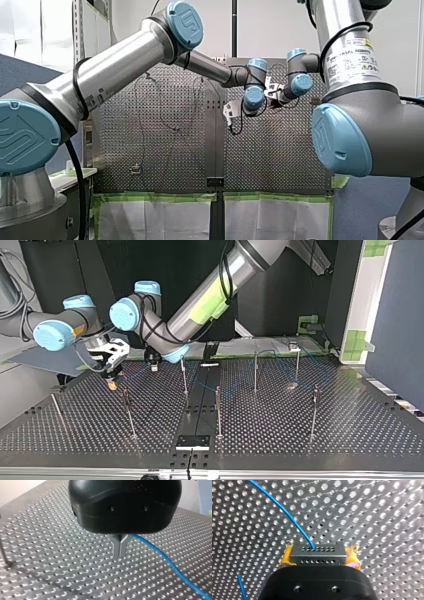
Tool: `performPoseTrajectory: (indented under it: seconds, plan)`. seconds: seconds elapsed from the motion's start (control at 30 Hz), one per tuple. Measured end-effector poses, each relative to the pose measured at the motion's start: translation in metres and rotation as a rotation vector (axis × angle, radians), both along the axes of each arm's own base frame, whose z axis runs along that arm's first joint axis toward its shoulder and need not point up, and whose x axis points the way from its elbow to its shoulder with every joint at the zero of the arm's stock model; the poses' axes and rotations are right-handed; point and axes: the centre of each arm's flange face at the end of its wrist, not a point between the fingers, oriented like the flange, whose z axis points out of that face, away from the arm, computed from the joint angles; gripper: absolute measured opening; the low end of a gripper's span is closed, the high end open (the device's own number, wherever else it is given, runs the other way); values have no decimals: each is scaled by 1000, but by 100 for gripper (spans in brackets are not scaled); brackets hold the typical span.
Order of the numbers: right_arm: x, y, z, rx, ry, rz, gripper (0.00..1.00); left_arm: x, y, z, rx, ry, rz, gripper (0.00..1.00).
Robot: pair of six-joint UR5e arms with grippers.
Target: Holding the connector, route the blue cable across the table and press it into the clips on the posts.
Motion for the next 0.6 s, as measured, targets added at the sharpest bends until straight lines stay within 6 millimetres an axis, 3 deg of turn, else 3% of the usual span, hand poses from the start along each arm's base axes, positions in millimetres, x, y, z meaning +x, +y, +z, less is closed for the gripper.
performPoseTrajectory:
  seconds: [0.6]
  plan:
    - [-2, 16, 76, -72, -45, 35, 0, -9, 11, 58, -58, -59, 59, 1]
